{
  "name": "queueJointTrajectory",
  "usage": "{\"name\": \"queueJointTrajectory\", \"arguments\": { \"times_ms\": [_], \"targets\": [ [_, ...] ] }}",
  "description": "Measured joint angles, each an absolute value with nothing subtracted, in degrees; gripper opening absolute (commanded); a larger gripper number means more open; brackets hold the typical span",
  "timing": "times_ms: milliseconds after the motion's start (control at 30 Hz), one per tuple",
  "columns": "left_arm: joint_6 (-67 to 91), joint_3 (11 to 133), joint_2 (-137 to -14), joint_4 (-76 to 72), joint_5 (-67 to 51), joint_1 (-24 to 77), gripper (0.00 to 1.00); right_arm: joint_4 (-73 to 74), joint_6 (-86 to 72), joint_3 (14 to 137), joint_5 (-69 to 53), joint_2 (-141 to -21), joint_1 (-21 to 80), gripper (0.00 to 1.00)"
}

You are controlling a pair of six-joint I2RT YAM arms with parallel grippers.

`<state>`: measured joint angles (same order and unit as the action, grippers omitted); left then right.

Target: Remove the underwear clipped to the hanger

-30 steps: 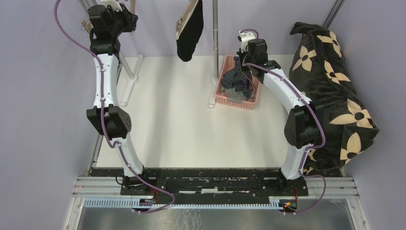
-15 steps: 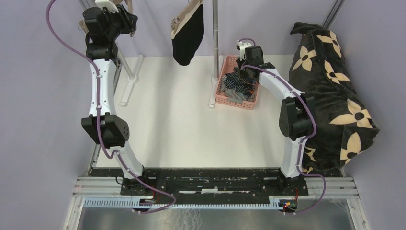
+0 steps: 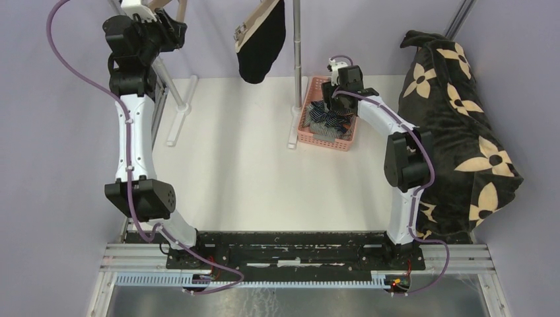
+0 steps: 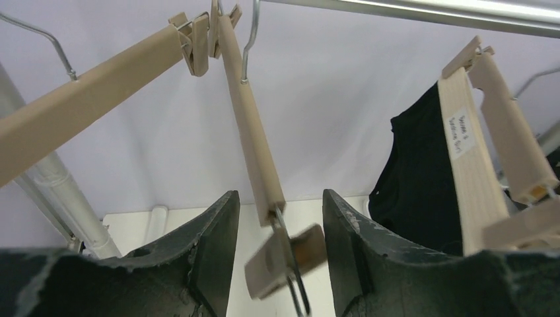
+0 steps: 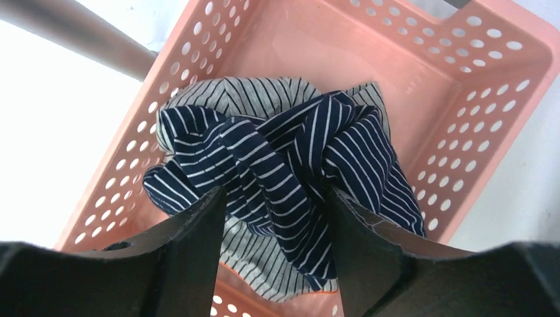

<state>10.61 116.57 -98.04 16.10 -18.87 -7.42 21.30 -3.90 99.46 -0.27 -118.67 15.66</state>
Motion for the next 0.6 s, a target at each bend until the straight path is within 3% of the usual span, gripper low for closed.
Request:
{"name": "queueJointTrajectory", "arguments": {
  "times_ms": [233, 467, 600],
  "targets": [
    [10.6, 111.1, -89.3, 16.1, -18.4, -7.4, 0.59, 18.5, -3.6, 92.9, 1.4, -110.3, 15.6, 0.69],
    [10.9, 109.0, -82.3, 15.4, -18.6, -7.4, 0.41, 14.1, -3.7, 90.1, 2.4, -99.7, 15.6, 0.68],
    [11.3, 115.6, -85.1, 15.8, -20.1, -5.8, 0.39, 12.8, -3.8, 89.9, 2.6, -96.8, 15.6, 0.67]
  ]
}}
